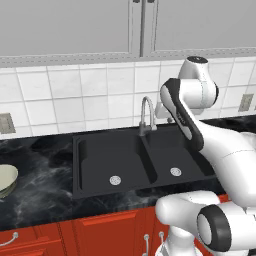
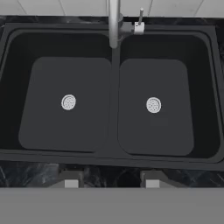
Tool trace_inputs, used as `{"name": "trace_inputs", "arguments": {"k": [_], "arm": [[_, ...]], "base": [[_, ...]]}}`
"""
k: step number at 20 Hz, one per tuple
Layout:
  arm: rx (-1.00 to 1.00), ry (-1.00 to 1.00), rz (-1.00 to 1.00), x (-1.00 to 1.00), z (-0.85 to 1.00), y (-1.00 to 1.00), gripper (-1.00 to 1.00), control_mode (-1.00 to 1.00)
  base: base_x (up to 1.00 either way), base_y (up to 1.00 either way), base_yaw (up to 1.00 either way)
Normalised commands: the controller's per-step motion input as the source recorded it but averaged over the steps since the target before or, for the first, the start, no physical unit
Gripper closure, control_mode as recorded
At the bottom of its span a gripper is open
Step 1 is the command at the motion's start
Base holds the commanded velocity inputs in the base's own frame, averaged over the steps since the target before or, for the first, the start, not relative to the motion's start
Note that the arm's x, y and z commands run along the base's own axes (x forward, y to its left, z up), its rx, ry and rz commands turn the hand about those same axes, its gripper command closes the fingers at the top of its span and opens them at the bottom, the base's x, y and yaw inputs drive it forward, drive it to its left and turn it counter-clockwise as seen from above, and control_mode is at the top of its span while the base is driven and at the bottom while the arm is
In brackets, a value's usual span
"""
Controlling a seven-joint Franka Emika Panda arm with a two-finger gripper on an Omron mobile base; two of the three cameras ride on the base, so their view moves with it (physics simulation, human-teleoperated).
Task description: Rinse each bowl for a few seconds and place them down in the sink or on the counter.
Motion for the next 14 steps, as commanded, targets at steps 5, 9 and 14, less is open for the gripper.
{"name": "trace_inputs", "arguments": {"k": [5, 9, 14], "arm": [[0.00, -0.04, 0.00, -0.13, 0.00, 0.00, -1.00, -1.00], [0.00, -0.08, -0.01, -0.28, 0.00, -0.05, -1.00, -1.00], [0.00, -0.14, 0.00, -0.27, -0.02, -0.08, -1.00, -1.00]], "base": [[0.00, 0.00, 0.00], [0.00, 0.00, 0.00], [0.00, 0.00, 0.00]]}}
